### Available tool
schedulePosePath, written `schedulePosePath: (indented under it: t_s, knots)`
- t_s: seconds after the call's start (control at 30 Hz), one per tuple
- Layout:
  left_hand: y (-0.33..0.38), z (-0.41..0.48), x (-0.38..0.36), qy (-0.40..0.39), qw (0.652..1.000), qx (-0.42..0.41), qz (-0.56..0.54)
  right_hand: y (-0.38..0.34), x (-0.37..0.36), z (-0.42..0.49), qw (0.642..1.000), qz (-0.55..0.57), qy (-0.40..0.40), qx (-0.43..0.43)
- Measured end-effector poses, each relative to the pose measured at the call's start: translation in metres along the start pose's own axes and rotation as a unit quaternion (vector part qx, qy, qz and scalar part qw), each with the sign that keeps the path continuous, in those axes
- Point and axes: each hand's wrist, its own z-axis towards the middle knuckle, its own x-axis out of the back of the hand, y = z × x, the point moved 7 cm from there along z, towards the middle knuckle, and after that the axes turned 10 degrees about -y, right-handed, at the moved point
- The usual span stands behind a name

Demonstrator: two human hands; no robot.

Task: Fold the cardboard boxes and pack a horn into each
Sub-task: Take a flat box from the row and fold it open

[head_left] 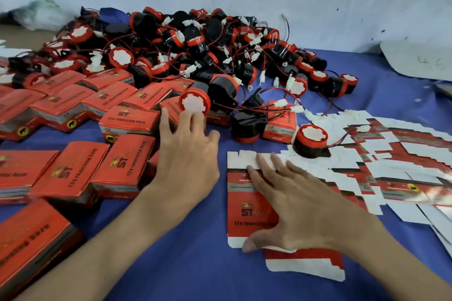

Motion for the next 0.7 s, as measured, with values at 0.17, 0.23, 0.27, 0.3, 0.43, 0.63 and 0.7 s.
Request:
schedulePosePath:
  t_s: [0.17,0.23,0.27,0.3,0.43,0.63,0.7]
  knots:
    - [0.021,-0.007,0.007,0.053,0.987,-0.135,-0.064,-0.027,0.005,-0.009,0.999,-0.047,-0.007,0.006]
    - [0.032,-0.011,0.006,0.031,0.984,-0.152,-0.084,-0.043,0.005,-0.008,0.998,-0.066,-0.011,0.012]
    - [0.037,-0.012,0.005,0.022,0.982,-0.159,-0.102,-0.05,0.008,-0.008,0.996,-0.088,0.013,0.017]
    - [0.039,-0.013,0.005,0.025,0.978,-0.158,-0.136,-0.054,0.015,-0.009,0.992,-0.105,0.062,0.029]
    - [0.017,-0.007,0.023,0.081,0.835,-0.17,-0.517,-0.048,0.053,-0.03,0.939,-0.082,0.294,0.159]
    - [0.002,0.002,0.015,0.055,0.622,-0.091,-0.776,0.051,0.085,-0.066,0.727,0.327,0.598,-0.085]
    - [0.004,0.002,0.007,0.024,0.618,-0.056,-0.784,0.068,0.055,-0.039,0.651,0.573,0.486,-0.105]
